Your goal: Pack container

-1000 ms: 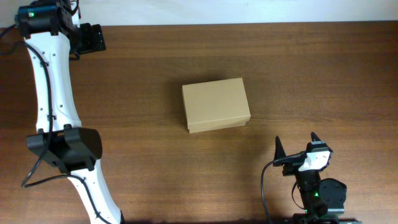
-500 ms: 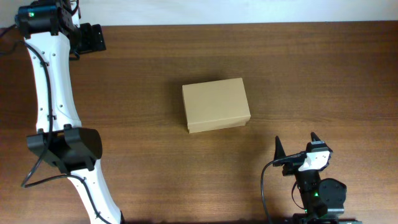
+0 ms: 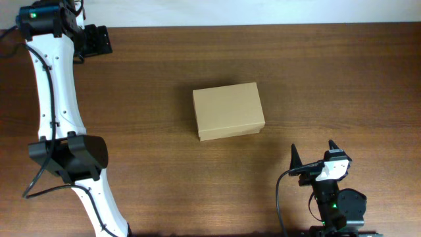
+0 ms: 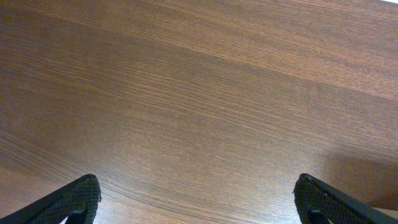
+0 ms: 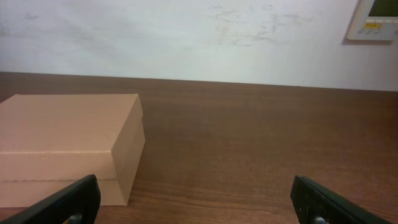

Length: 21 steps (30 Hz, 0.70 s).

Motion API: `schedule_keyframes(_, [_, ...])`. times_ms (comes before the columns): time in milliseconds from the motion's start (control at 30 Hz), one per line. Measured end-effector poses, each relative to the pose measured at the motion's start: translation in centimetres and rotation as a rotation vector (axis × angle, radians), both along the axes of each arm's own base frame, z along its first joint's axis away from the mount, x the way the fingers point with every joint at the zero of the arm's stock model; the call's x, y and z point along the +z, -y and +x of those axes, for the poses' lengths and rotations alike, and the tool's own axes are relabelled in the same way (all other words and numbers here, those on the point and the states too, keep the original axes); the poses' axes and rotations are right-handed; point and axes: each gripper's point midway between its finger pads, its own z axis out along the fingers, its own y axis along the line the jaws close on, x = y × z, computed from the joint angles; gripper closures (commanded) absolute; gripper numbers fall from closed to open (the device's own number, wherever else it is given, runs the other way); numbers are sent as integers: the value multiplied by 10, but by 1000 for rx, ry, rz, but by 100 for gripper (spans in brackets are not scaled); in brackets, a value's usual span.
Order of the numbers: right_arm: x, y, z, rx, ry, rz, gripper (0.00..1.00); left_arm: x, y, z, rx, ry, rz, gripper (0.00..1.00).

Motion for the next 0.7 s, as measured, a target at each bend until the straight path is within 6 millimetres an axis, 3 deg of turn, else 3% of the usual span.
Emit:
schedule_keyframes(333, [0,0,0,0,0,0,1,8,3,-2,-6,17,3,1])
schedule_keyframes(433, [0,0,0,0,0,-1,1,33,15,-9,-27,63,9,1])
schedule_keyframes(533, [0,0,0,0,0,0,1,75,36,-27,-66,143,16,1])
schedule_keyframes(700, [0,0,0,0,0,0,1,138,67,-75,-133,262,20,1])
